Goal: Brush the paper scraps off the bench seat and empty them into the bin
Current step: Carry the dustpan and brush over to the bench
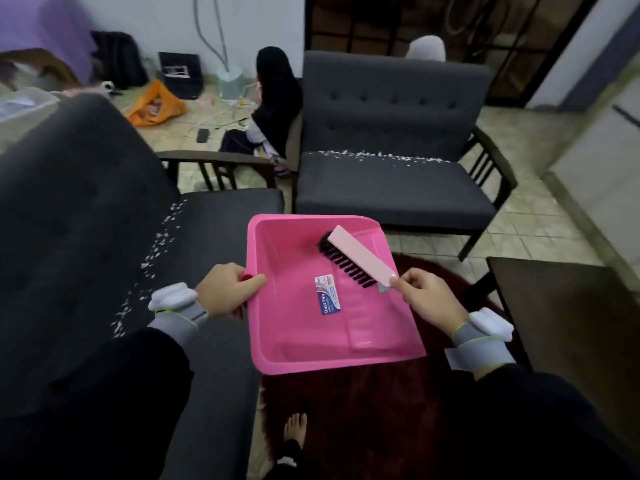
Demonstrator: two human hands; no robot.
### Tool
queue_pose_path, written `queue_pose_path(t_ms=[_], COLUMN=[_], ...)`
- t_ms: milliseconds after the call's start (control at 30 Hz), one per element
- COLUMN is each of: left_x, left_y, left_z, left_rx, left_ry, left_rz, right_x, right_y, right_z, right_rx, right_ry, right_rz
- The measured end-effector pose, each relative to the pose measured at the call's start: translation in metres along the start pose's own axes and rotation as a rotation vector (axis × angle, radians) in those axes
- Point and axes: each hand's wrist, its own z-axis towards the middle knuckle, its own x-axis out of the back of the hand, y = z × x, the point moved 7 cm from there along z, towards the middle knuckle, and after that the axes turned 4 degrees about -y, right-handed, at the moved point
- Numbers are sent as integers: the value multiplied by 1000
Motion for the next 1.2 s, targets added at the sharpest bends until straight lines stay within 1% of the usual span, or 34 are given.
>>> queue_pose_path(t_ms=[67,233,367,467,533,600,700,833,867,1000,1200], left_x=[4,3,-4,-2,1,6,16,29,31,49,80], left_y=[25,98,136,166,191,211,238,257,256,272,330], left_z=[45,149,214,271,310,348,403,460,464,538,662], left_rx=[-45,-153,-211,-228,-252,-238,-218,-191,-183,-144,-175], left_ry=[-50,-147,-188,-172,-166,-157,-116,-94,-101,-78,-139], left_rz=[54,122,115,165,208,238,217,203,209,201,160], right_x=[16,66,95,121,139,155,179,202,202,222,266], right_y=[4,20,34,38,37,35,32,20,18,8,-8], right_z=[22,74,121,173,216,260,327,400,405,486,604], right_rx=[-51,-164,-216,-238,-229,-235,-213,-170,-168,-156,-158], right_ry=[33,185,208,228,226,205,207,197,193,155,146], right_rz=[1,60,73,73,81,59,48,29,19,2,-63])
